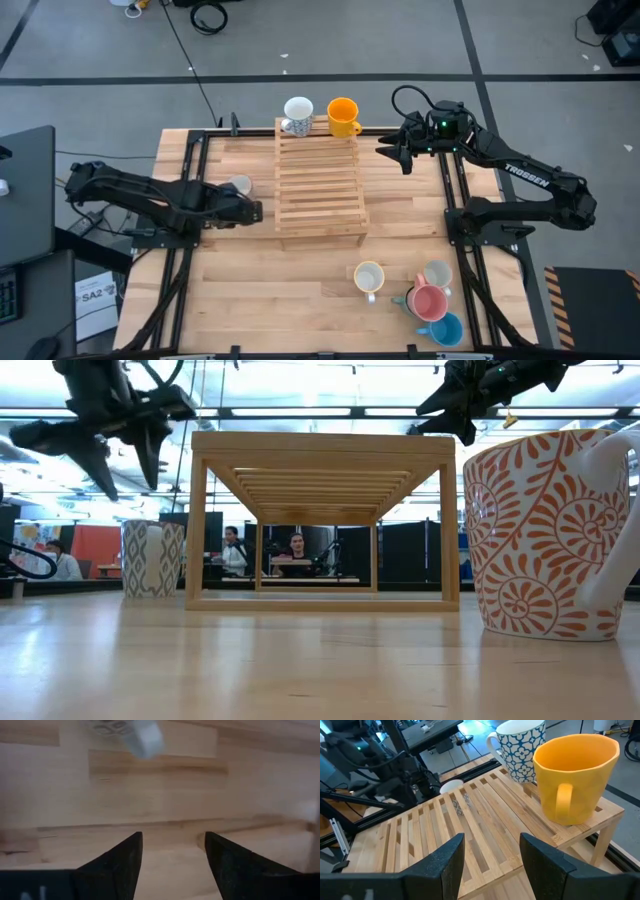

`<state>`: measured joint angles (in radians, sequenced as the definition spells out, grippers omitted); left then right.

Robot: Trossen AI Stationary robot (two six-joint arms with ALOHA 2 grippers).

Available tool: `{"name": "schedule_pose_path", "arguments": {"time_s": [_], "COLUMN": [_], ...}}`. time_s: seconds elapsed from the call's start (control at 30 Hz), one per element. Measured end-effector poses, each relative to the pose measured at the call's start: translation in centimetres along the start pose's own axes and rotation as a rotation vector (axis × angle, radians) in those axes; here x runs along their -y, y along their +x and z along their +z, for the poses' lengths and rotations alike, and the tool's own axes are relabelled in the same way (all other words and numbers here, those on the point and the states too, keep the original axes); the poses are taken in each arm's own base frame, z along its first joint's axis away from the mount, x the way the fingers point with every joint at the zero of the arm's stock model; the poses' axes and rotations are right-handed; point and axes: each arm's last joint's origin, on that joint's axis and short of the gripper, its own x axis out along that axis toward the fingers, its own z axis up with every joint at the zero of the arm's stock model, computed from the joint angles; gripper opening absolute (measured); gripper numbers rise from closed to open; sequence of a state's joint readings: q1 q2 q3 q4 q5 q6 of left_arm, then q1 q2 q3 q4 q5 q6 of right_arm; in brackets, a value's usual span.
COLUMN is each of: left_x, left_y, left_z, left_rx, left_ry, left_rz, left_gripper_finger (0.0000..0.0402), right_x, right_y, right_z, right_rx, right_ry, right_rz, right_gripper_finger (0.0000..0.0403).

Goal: Place coffee mugs
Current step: Put the gray cup on the shelf aligned with the other blue cup

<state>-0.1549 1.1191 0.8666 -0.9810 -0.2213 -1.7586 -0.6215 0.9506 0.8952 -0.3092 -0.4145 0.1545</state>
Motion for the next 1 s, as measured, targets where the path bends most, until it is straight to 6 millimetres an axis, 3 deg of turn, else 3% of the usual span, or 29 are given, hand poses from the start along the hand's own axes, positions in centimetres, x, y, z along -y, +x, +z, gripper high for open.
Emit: {"name": "schedule_pose_path", "arguments": {"time_s": [0.27,0.63,1.0], "left_x": [-0.5,-0.4,0.0], "left_y": [1.3,1.7,2.7], "left_z": [1.3,3.5,3.8], "left_rx": [0.061,0.185,0.179], "left_ry": [-0.075,-0.161,-0.18], "left_rz": [0.031,0.025,0.057], "left_gripper_finger": [0.0218,0.0217,0.0217], "right_x": [0.0,0.0,0.0], "right_y": [0.0,0.0,0.0], "right_z": [0.0,0.0,0.0], "right_rx": [0.0,0.0,0.0], "right_ry": [0.0,0.0,0.0], "right_rz": [0.0,0.0,0.0], "right_gripper_finger": [0.0197,0.0197,0.0197]}}
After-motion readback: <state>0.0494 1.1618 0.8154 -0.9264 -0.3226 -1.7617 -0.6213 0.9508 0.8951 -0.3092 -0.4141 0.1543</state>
